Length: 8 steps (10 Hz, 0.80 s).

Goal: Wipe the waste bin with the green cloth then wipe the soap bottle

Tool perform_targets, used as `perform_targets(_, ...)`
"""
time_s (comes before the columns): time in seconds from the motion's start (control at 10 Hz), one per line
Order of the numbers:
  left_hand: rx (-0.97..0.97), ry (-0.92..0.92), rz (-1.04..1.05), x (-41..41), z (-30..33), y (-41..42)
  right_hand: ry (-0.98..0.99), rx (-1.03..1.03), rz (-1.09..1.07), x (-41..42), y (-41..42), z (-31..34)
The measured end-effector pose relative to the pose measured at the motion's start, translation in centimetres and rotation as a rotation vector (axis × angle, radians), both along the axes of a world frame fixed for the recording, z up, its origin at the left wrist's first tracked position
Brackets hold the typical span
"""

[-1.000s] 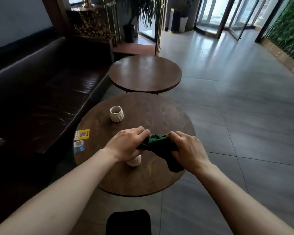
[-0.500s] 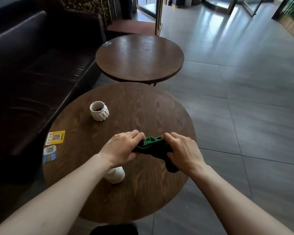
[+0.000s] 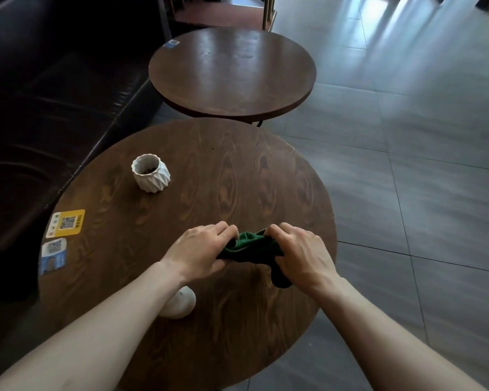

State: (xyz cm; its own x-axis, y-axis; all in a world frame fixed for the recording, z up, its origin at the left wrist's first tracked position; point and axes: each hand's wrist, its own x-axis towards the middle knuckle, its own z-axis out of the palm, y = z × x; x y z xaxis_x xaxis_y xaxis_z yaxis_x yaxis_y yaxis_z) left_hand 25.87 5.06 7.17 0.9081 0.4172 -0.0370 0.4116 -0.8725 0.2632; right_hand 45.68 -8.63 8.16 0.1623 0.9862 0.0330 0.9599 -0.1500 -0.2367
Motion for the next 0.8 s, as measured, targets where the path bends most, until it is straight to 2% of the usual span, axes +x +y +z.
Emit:
perform_targets(0.3,0.040,0.068,0.028,2.3,-3.1,0.3,-0.043,0.019,-0.025,1.4,0.7,-2.7)
perform_targets(0.5,-0.035,0.243,-0.036,1.5,-5.3,-1.3,0.062,-0.244,0.028,0.3,-2.4,-7.3)
perform_targets(0.8,0.038,0.244,0.048,0.2,-3.0,-0.6,0.007,-0.312,-0.115,1.1,-4.0,-7.8)
